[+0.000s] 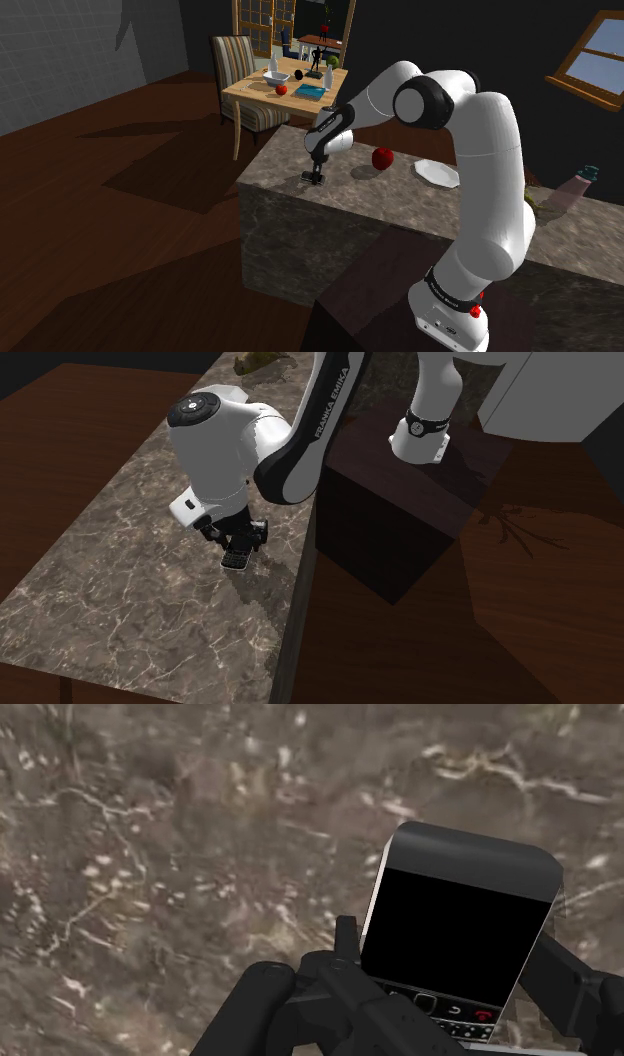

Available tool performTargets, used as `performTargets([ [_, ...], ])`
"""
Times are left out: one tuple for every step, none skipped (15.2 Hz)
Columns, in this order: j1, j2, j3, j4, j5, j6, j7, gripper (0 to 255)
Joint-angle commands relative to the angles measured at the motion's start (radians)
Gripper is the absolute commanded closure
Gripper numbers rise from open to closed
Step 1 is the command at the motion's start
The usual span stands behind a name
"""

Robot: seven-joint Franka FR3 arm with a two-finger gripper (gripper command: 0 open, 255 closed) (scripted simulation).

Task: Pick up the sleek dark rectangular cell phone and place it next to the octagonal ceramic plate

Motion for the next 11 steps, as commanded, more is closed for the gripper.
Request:
performTargets([
  [0.000, 0.002, 0.000, 0.000, 0.000, 0.002, 0.000, 255],
  [0.000, 0.002, 0.000, 0.000, 0.000, 0.001, 0.000, 255],
  [0.000, 0.002, 0.000, 0.000, 0.000, 0.001, 0.000, 255],
  [-0.001, 0.002, 0.000, 0.000, 0.000, 0.001, 0.000, 255],
  [-0.001, 0.002, 0.000, 0.000, 0.000, 0.001, 0.000, 255],
  [-0.001, 0.002, 0.000, 0.000, 0.000, 0.001, -0.001, 255],
  [-0.001, 0.002, 0.000, 0.001, 0.000, 0.001, -0.001, 255],
  [-0.001, 0.002, 0.000, 0.001, 0.000, 0.001, 0.000, 255],
  [0.000, 0.002, 0.000, 0.000, 0.000, 0.002, 0.000, 255],
  [0.001, -0.009, -0.002, -0.003, -0.002, -0.007, 0.002, 255],
  [0.003, -0.020, -0.005, -0.005, -0.005, -0.016, 0.003, 255],
])
